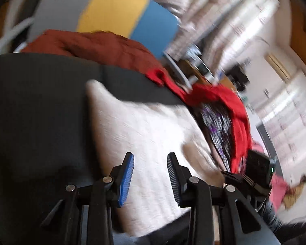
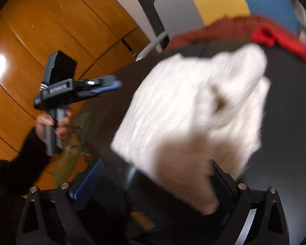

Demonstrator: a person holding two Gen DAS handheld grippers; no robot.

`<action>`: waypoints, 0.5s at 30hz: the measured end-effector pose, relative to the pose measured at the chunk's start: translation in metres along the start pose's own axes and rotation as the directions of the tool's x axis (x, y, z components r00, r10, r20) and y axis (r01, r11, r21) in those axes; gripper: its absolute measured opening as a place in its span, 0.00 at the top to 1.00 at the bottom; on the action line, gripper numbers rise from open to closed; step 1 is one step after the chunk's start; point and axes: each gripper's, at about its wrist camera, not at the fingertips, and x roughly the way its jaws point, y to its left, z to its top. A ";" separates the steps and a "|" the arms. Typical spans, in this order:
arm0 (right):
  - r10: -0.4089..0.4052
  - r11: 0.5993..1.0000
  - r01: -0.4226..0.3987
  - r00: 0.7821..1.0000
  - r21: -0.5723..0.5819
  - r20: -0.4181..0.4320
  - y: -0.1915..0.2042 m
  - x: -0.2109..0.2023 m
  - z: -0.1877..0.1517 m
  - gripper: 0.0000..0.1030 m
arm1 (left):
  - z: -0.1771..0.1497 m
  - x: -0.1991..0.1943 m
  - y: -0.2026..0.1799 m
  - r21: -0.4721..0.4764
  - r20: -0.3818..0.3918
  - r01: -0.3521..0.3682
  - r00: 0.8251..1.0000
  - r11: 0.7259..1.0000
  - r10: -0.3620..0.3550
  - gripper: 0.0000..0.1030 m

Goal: Fold clothes

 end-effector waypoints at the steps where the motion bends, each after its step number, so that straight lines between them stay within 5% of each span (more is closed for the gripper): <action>1: 0.016 1.000 -0.016 1.000 0.015 -0.009 0.000 0.003 -0.007 0.03 | -0.008 0.014 -0.006 0.036 -0.042 -0.012 0.999 0.999 0.014 0.67; 5: -0.026 0.987 0.027 1.000 0.158 -0.010 -0.029 -0.001 -0.042 0.13 | -0.039 0.060 -0.024 0.162 -0.164 -0.049 0.983 0.986 0.076 0.67; 8: -0.101 0.962 0.098 0.995 0.254 0.001 -0.045 -0.013 -0.060 0.16 | -0.050 0.062 -0.022 0.172 -0.141 -0.070 0.985 0.983 0.095 0.67; 11: -0.142 0.951 0.129 0.990 0.281 0.025 -0.048 -0.027 -0.058 0.31 | -0.045 0.051 -0.018 0.133 -0.119 -0.054 0.990 0.990 0.070 0.67; 15: -0.178 0.947 0.137 0.977 0.292 0.119 -0.051 -0.042 -0.028 0.31 | -0.042 0.034 -0.023 0.165 -0.058 -0.056 0.996 0.985 0.066 0.67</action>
